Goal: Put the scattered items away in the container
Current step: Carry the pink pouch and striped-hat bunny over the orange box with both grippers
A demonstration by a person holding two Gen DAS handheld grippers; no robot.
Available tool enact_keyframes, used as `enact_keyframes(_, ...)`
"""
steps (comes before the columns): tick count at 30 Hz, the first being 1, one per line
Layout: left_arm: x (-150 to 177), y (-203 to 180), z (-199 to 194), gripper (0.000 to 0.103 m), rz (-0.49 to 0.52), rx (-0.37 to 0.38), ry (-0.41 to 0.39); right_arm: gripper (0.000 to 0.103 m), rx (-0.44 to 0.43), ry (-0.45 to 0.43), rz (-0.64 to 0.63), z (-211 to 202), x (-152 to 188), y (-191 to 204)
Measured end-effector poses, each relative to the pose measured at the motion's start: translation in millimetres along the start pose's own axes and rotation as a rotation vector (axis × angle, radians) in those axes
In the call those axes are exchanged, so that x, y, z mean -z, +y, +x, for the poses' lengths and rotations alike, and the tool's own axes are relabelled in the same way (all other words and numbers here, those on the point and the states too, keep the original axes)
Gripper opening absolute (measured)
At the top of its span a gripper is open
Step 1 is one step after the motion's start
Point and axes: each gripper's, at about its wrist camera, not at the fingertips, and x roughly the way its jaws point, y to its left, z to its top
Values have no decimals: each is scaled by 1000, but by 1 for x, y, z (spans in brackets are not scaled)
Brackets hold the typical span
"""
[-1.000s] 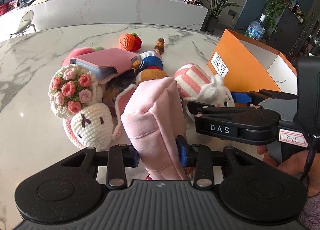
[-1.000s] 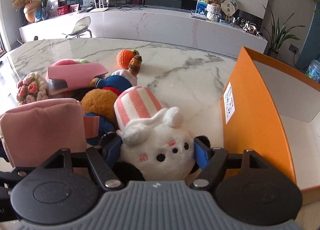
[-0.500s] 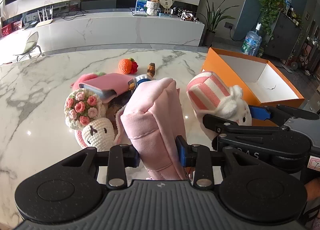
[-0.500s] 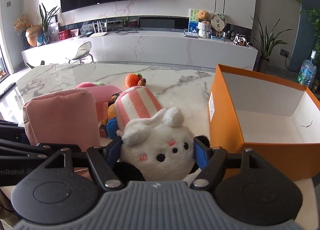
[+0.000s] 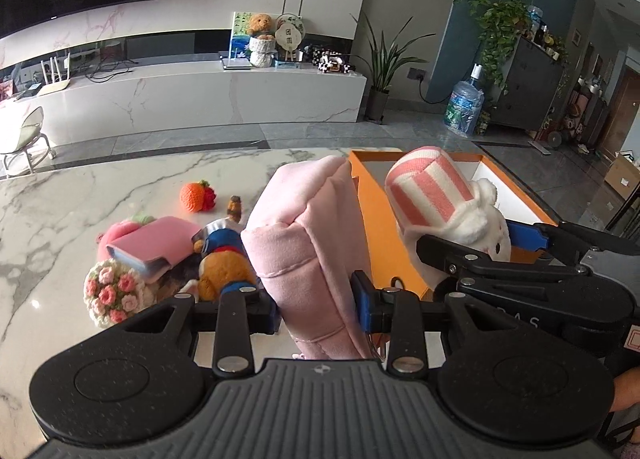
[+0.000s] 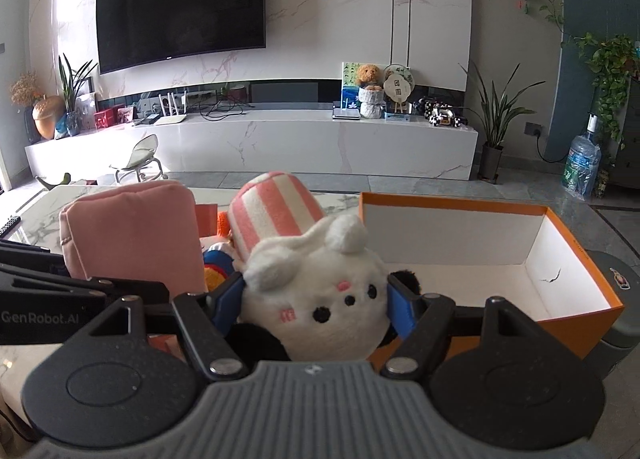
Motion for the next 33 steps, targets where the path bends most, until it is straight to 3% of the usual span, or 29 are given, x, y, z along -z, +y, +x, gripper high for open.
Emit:
enact_keyframes(11,-50,-44,27,39,55,68,-42,75,81,-59,-5,2,-32,-58)
enact_keyframes(19,-76,-61,67,39,58,115,0,75,112,-81,32,22,-49,-96)
enact_keyframes(26,-93,-74,119,39,45,135,83,75,121,-22,63,59,-58,-136)
enact_keyframes(33,-93,-93,182,39,67,106,201,75,112,139,82,116,-46,-168)
